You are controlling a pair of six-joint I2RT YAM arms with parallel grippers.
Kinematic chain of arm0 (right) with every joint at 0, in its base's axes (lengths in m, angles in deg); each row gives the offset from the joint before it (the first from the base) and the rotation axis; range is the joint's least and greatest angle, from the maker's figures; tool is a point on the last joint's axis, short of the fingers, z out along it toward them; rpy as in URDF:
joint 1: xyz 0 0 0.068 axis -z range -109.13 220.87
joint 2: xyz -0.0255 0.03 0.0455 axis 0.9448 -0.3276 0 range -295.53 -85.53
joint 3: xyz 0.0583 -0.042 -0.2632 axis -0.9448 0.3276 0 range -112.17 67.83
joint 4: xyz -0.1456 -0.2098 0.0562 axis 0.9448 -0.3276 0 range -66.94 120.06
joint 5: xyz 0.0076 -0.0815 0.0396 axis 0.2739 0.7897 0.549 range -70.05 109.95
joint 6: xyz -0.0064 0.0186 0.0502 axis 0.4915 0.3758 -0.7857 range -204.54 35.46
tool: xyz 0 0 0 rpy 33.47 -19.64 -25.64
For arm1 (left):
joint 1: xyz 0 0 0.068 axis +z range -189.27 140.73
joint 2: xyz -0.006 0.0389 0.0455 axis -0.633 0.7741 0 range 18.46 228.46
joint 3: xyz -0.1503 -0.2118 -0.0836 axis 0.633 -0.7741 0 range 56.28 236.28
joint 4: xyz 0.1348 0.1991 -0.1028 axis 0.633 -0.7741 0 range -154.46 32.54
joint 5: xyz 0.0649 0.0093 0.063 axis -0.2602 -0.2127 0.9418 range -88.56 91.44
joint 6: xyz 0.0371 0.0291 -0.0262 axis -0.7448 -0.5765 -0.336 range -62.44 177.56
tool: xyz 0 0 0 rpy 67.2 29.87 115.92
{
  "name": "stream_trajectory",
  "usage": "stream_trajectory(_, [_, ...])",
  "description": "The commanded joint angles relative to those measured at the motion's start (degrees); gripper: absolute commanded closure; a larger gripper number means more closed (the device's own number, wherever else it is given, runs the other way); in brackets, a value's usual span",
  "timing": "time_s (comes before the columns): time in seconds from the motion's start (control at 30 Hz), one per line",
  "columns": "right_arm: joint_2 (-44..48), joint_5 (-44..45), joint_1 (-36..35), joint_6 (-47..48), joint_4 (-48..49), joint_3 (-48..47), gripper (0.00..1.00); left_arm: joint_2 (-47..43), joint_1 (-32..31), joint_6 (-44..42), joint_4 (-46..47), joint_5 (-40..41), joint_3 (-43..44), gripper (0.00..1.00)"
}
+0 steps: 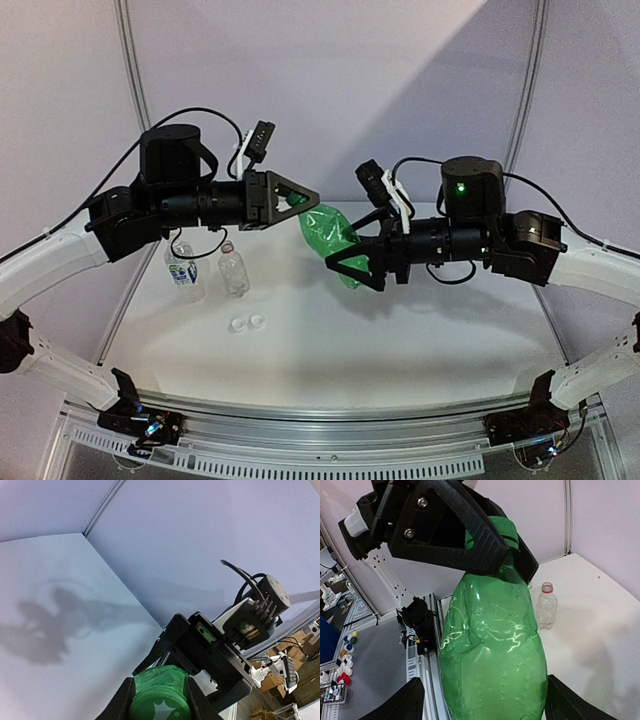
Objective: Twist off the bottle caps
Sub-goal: Pass from the left arm to the right
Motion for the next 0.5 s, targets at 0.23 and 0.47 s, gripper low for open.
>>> stream_trajectory(0.23, [-2.53, -1.08, -0.72, 4.14, -2.16, -0.20, 0.24, -0.09, -0.68, -0.83, -2.28, 1.49, 3.31, 1.00])
stream_trajectory(0.47, [-2.58, -0.76, -0.73, 4.53, -1.04, 0.26, 0.33, -0.13, -0.60, -0.66, -2.49, 1.78, 3.06, 1.00])
